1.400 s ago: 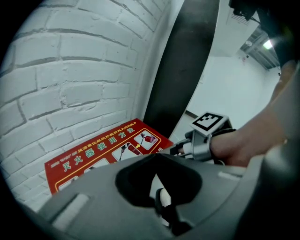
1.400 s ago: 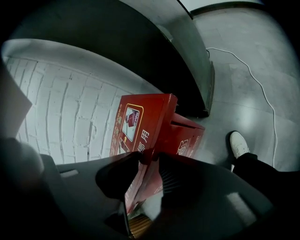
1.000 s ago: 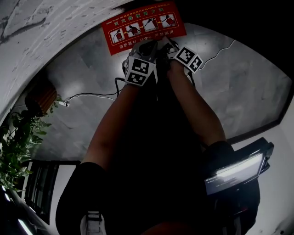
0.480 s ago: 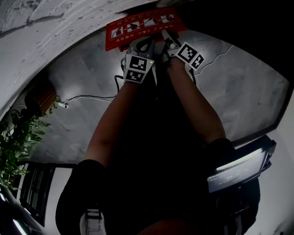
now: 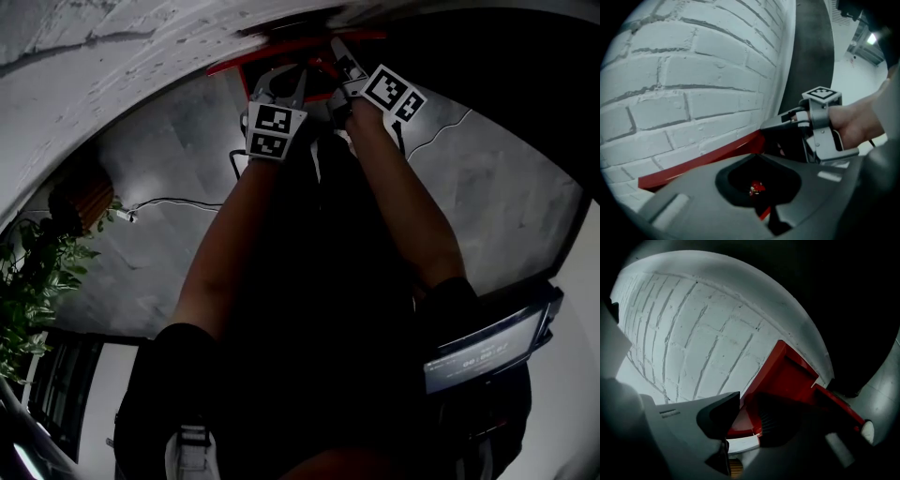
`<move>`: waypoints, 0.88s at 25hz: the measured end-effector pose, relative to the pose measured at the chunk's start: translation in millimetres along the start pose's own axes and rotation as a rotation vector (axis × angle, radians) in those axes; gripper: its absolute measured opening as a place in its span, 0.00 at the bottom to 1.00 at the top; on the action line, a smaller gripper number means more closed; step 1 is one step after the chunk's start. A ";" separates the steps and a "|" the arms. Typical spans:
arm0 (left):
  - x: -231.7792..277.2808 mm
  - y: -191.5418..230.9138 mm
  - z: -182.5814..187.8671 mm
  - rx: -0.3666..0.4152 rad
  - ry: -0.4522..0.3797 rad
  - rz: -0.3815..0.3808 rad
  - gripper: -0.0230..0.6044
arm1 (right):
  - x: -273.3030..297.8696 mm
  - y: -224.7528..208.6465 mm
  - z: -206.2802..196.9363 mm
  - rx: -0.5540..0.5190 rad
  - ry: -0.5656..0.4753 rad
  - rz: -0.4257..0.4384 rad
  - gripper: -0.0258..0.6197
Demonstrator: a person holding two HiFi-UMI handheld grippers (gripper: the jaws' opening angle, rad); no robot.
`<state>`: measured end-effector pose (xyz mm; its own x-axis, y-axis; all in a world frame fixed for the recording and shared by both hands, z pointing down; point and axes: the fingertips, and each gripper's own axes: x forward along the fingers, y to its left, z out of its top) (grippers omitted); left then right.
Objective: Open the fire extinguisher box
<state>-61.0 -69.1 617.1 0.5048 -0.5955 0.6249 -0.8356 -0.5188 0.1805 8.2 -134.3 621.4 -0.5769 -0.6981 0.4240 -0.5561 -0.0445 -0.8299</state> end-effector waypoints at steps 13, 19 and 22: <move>-16.2 16.5 7.4 -0.028 -0.041 0.009 0.04 | 21.8 25.5 21.5 -0.028 -0.005 0.108 0.26; -46.2 0.8 29.6 -0.033 -0.130 -0.005 0.04 | -15.3 74.8 19.6 -0.205 0.077 0.249 0.18; -78.3 -12.8 53.7 -0.017 -0.211 -0.045 0.04 | -45.0 116.0 17.8 -0.350 0.109 0.327 0.11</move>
<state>-78.2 -48.8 525.1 0.5747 -0.6881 0.4430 -0.8136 -0.5386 0.2190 -19.6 -120.8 499.6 -0.8040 -0.5554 0.2125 -0.4919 0.4203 -0.7625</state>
